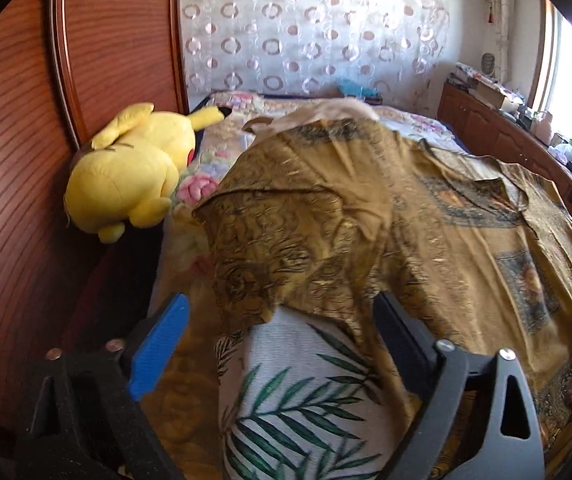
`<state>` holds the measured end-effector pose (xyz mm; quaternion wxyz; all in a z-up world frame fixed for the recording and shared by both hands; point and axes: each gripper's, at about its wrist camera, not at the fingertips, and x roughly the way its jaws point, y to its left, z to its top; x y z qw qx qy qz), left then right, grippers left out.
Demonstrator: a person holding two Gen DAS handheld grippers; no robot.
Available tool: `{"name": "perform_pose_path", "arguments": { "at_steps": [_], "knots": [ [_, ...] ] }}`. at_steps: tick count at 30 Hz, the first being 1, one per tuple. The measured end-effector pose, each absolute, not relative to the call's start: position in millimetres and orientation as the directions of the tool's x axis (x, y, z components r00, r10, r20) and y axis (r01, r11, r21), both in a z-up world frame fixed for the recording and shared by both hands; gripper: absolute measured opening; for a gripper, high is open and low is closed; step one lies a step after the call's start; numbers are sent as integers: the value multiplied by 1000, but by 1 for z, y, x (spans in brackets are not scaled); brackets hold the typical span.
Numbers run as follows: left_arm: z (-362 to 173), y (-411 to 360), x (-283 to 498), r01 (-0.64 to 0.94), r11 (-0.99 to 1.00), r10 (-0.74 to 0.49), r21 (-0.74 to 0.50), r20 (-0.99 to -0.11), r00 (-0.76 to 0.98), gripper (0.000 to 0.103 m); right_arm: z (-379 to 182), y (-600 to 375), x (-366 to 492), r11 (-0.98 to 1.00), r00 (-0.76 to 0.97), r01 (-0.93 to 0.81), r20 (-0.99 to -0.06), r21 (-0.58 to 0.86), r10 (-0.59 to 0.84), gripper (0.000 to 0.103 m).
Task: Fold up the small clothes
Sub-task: 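Grasp the shirt's sleeve edge with the left gripper and lift it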
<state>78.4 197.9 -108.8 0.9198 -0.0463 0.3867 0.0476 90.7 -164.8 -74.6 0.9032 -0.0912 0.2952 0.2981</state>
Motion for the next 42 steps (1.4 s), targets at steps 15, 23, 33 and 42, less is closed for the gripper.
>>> {"name": "perform_pose_path", "arguments": {
  "at_steps": [15,23,33,42],
  "knots": [
    [-134,225,105,-65,979,-111,-192,-777,619,21,-83,-158,91,781,632,-624,-572,24,523,102],
    [-96,206,94,-45,991,-55,-124,-697,715,5,-77,-172,95,808,653,-587,-555,59,515,102],
    [-47,130,117,158,982,-189,-105,-629,754,5,-76,-188,88,837,689,-542,-530,75,494,102],
    [-62,93,104,213,972,-222,-96,-668,710,31,-85,-182,83,844,683,-528,-543,96,489,102]
  ]
}}
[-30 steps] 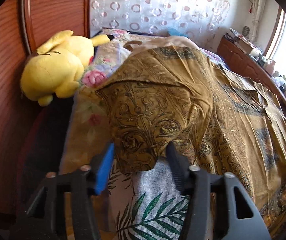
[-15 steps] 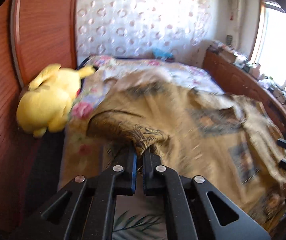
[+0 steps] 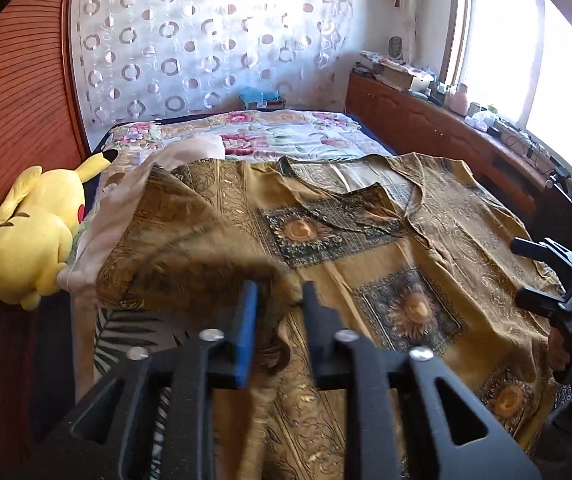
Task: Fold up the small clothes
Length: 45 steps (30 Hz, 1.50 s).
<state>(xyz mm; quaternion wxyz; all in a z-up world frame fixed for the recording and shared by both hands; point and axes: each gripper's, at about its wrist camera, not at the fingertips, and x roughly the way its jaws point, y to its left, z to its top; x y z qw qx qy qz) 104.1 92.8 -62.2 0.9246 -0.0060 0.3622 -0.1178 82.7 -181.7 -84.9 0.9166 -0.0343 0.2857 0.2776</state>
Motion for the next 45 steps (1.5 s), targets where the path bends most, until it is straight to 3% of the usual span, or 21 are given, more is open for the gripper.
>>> {"name": "perform_pose_path", "arguments": {
  "at_steps": [2,4,7,8,10,18,22,27,39,45],
  "knots": [
    [-61,96,96,200,975,-216,-100,-655,724,41,-83,-179,84,840,679,-534,-542,98,495,102],
    [-59,100,87,183,978,-205,-101,-642,739,43,-80,-178,85,837,679,-540,-542,90,496,102],
    [-57,109,75,156,982,-189,-107,-619,762,61,-74,-172,89,826,676,-560,-538,69,504,100],
    [-57,112,71,148,983,-182,-106,-611,770,73,-70,-169,90,817,673,-573,-534,60,512,100],
    [-55,120,61,132,985,-174,-113,-592,787,82,-63,-164,94,797,667,-602,-519,46,534,99],
    [-60,146,39,10,994,-71,-109,-571,818,84,-52,-116,125,706,625,-707,-487,-22,611,94],
    [-67,159,34,-28,992,-47,-121,-576,816,83,-60,-78,149,656,579,-754,-502,-32,642,84],
    [-71,166,28,-32,990,-51,-135,-568,822,84,-76,-31,176,612,497,-791,-604,-19,623,82],
    [-71,179,17,-57,989,-29,-139,-553,833,84,-116,60,203,517,368,-856,-729,-22,578,74],
    [-72,179,13,-48,987,-43,-153,-539,841,84,-138,94,211,505,377,-858,-784,-95,493,71]
  ]
}}
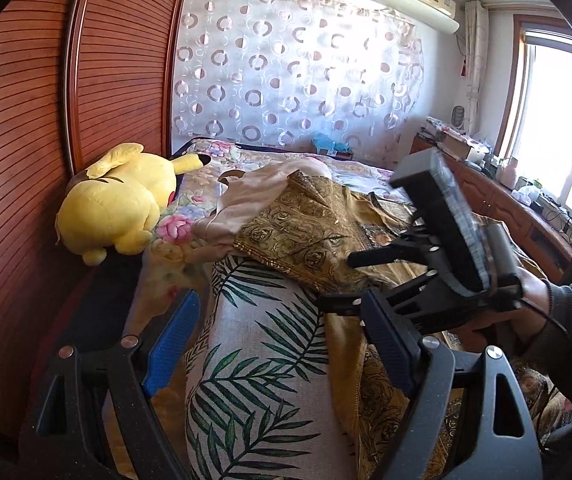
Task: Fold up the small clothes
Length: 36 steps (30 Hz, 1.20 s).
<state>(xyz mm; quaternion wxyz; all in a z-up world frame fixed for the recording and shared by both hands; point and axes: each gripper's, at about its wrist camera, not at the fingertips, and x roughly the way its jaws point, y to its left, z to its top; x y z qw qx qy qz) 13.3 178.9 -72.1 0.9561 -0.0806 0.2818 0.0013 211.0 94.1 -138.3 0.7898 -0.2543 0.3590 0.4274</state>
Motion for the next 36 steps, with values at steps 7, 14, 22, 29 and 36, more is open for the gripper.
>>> {"name": "perform_pose_path", "arguments": {
  "at_steps": [7,14,22,29,36],
  "knots": [
    [-73,182,11,-57,986,-36,-156,-537,843,84,-138,86,218,522,361,-853,-740,-15,568,16],
    [-77,177,14,-48,987,-44,-153,-545,837,84,-126,53,240,603,410,-792,-651,94,639,9],
    [-82,166,19,-26,988,-63,-150,-557,828,84,-145,17,268,782,566,-623,-668,37,483,8],
    [-84,155,21,-11,991,-67,-133,-568,820,84,-146,-6,271,836,582,-545,-690,63,431,8],
    [-83,151,22,-8,992,-68,-129,-571,818,83,-115,7,245,776,580,-627,-626,65,521,36]
  ]
}}
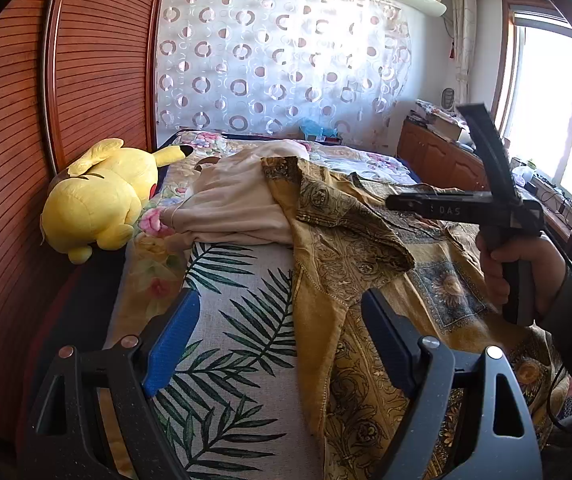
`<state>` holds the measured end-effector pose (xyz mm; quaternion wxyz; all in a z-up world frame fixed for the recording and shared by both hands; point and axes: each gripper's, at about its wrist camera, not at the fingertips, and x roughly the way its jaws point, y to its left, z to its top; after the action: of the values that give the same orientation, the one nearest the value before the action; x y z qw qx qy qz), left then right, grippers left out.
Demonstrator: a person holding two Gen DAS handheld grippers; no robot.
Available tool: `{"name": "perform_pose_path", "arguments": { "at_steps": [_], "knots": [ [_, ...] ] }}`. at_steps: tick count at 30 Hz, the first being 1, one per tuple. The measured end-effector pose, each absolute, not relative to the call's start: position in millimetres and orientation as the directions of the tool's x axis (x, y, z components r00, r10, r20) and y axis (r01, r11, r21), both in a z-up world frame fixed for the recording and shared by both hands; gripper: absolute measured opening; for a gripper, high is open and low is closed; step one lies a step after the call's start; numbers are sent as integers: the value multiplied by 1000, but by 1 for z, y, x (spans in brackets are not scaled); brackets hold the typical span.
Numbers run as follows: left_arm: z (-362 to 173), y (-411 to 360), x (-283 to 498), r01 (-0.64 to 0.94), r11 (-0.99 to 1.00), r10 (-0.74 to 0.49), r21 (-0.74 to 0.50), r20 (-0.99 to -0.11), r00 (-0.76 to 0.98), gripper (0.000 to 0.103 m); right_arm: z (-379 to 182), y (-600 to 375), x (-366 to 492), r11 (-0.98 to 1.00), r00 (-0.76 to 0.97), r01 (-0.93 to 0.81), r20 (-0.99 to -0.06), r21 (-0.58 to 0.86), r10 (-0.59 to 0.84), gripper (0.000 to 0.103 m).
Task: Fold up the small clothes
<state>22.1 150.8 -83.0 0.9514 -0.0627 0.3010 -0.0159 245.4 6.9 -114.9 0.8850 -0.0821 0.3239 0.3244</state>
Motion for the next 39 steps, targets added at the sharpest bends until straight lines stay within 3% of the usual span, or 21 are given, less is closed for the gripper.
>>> {"name": "perform_pose_path", "arguments": {
  "at_steps": [4,7,10,11,12,13,17,25,28,31,36,39],
  "knots": [
    [-83,149,23,-5,992,-71,-130,-572,817,84,-121,41,236,684,498,-729,-656,38,567,37],
    [-83,150,23,-2,991,-75,-133,-571,817,84,-130,69,235,657,510,-752,-684,-60,521,37],
    [-83,152,22,-2,992,-72,-128,-573,816,84,-146,83,243,673,574,-709,-727,-212,376,37],
    [-83,153,21,-3,992,-72,-129,-573,816,84,-150,84,246,672,560,-712,-740,-201,372,36],
    [-83,154,21,-6,991,-71,-130,-573,816,84,-150,82,250,677,553,-713,-740,-183,383,25],
    [-84,155,20,-9,991,-69,-132,-573,817,84,-151,76,253,693,559,-700,-736,-171,382,22],
    [-86,156,22,-18,990,-66,-137,-580,812,84,-147,42,271,804,580,-589,-734,-78,353,22],
    [-86,142,28,5,991,-83,-133,-589,804,84,-128,-5,264,832,583,-554,-697,35,418,33],
    [-84,135,32,15,992,-86,-122,-595,799,84,-115,-24,253,814,572,-576,-677,69,463,44],
    [-82,126,39,27,994,-88,-110,-601,794,84,-115,-53,234,811,573,-581,-671,73,470,48],
    [-84,108,55,56,994,-105,-99,-617,780,84,-134,-114,204,864,628,-502,-705,-44,329,49],
    [-87,95,70,74,995,-104,-73,-638,763,84,-141,-162,198,892,640,-450,-712,-42,289,49]
  ]
}}
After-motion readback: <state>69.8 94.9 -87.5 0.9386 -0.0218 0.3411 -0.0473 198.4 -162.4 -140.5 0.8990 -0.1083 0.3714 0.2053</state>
